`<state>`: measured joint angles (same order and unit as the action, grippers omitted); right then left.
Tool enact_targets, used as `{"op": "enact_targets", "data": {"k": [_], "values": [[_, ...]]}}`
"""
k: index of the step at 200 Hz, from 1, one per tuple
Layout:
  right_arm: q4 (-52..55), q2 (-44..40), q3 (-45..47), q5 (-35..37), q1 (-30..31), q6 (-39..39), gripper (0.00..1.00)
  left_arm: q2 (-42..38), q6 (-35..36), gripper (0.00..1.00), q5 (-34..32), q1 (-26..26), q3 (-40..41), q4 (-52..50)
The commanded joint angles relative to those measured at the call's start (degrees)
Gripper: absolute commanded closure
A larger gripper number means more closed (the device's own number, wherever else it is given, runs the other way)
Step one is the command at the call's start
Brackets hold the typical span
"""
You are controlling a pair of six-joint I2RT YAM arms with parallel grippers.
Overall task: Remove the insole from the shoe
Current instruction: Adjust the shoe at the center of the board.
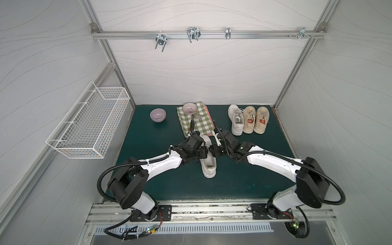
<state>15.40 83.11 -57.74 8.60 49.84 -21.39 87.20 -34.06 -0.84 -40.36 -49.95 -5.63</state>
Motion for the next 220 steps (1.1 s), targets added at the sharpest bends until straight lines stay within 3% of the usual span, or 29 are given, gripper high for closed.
{"op": "enact_targets", "data": {"k": [1,64,164,220], "values": [[6.6,-5.3,1.8,-2.4,1.5,-1.1,0.45,0.8,0.5,0.47,-1.4,1.1,-3.2,2.3],[11.0,-2.5,-0.7,-4.1,8.7,-3.6,0.58,1.1,-0.2,0.49,0.3,2.0,-3.0,3.4],[5.8,8.5,-4.4,-0.3,4.1,-4.9,0.64,0.3,-1.0,0.56,1.0,2.0,-0.9,5.3],[7.4,8.9,-2.4,11.7,1.2,-4.6,0.65,-0.2,-1.0,0.78,1.0,2.1,1.1,6.5]]}}
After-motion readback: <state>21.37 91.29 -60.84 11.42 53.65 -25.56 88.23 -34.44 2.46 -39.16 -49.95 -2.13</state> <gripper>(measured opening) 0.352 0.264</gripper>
